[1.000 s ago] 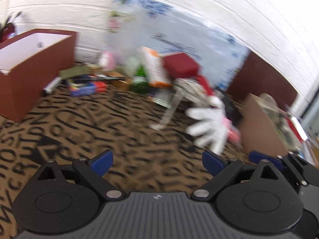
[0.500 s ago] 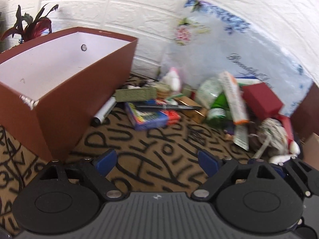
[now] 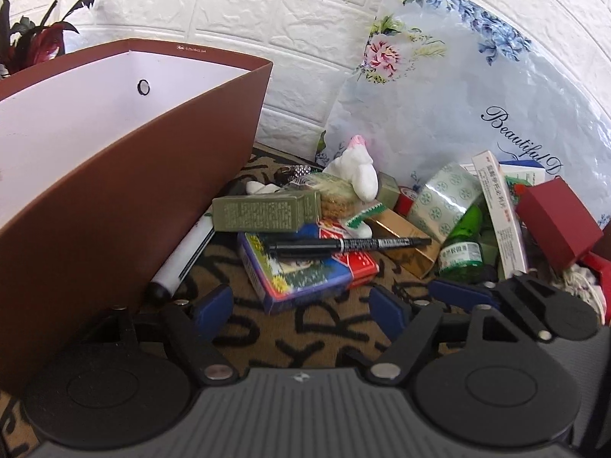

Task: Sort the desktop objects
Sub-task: 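Move both grippers to the blue-and-red playing card box, then close both grippers on the playing card box and lift it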

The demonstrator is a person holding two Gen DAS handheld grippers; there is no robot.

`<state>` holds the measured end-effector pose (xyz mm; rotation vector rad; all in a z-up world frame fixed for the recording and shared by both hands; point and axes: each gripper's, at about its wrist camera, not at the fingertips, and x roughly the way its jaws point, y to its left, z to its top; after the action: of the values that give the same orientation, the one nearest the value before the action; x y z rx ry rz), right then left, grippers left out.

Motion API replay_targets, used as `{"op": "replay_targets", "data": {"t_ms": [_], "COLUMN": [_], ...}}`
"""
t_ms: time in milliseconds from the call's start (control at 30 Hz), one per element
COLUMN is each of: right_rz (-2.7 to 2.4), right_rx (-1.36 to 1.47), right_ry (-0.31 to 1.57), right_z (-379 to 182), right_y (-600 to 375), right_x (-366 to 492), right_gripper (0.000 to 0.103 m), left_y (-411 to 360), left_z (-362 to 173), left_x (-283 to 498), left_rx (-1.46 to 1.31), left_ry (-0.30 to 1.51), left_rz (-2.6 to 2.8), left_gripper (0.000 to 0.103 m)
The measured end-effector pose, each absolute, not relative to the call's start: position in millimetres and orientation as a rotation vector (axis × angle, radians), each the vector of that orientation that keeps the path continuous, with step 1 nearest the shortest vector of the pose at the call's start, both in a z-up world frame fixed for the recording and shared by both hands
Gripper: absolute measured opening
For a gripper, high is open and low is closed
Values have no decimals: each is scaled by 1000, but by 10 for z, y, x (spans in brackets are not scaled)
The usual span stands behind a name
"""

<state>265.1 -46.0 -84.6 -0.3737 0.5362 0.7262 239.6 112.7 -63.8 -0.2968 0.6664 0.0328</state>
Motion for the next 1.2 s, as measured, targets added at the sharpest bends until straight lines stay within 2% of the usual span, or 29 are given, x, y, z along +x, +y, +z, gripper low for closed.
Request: {"op": "replay_targets", "data": {"t_ms": [233,267,333,533,767,1200], "right_rz": [810,819,849,804,774,710], "right_rx": [-377,-367,-341,-331,-339,-281], "right_ry": [527,523,537,525,572,636], "right_z": [-926,-929,-940,-926,-909,-857], "right_y": [-298,-283,-245,-261,-592,-1536], "right_x": [2922,2951,2989,2764,2082,183], "right_gripper": [83,80,68,67,67,67], "left_y": [1161,1168,1186,1091,787,79], "left_z": [-698,-698,-707,-647,-659,-741], "left_x": [2548,2558,2577,2453,1854,509], "left_rx": [-309,-311,-319,-288,-249,-237], "left_ry": [669,668,675,714,769,850], "left_rz": [17,16,17,-4,-103,-277], "left_gripper": [75,68,62,62,63,62]}}
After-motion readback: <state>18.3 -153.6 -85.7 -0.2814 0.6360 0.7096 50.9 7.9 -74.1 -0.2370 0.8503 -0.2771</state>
